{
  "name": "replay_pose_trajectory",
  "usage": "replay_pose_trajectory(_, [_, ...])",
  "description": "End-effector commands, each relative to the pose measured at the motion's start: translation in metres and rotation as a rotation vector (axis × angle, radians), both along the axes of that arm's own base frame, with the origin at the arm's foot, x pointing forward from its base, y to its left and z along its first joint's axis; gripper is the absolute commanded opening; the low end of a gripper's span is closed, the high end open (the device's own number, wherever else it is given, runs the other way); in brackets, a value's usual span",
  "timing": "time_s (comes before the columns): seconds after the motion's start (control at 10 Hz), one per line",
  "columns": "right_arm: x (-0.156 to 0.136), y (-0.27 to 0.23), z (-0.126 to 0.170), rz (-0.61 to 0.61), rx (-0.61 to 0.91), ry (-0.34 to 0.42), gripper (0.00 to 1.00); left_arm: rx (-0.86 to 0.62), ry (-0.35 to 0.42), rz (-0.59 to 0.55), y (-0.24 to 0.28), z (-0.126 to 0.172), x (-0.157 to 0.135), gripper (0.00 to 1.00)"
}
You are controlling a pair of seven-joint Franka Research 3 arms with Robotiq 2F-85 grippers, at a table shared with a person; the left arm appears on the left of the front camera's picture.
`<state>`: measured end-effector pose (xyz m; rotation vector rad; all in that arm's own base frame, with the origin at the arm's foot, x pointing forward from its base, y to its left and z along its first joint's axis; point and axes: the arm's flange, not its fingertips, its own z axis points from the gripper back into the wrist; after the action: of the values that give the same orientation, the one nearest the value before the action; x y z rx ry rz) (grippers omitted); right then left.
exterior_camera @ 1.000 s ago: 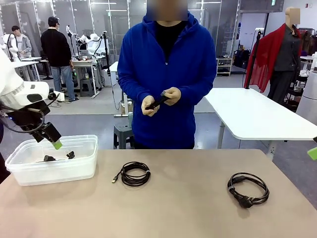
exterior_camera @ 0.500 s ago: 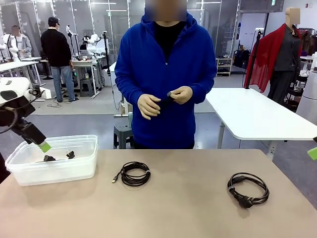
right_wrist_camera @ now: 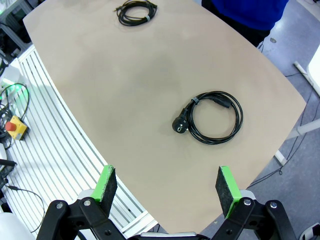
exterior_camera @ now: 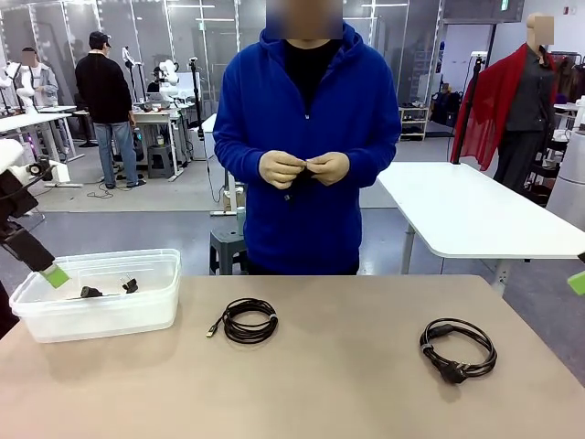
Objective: Organize and store the cables.
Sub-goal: Place the Power Cable into the Organizing box.
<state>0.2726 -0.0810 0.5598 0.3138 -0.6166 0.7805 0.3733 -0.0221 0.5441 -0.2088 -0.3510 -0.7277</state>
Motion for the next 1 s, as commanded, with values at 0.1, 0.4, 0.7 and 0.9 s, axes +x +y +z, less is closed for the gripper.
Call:
replay_pose_trajectory(0.1, [0.000, 0.001, 0.000, 0.005, 0.001, 0.001, 1.00, -0.048, 0.004, -0.019, 0.003, 0.001, -0.003, 1.00])
replay_pose_trajectory(0.4, [0.000, 0.001, 0.000, 0.005, 0.001, 0.001, 1.00, -0.045, -0.001, -0.018, 0.001, 0.006, -0.006, 1.00])
replay_pose_trajectory(0.7, [0.000, 0.001, 0.000, 0.005, 0.001, 0.001, 1.00, -0.056, 0.006, -0.096, -0.001, 0.010, -0.014, 1.00])
replay_pose_trajectory(0.9, [0.000, 0.001, 0.000, 0.005, 0.001, 0.001, 1.00, -0.028, 0.002, -0.109, -0.003, 0.014, -0.028, 1.00])
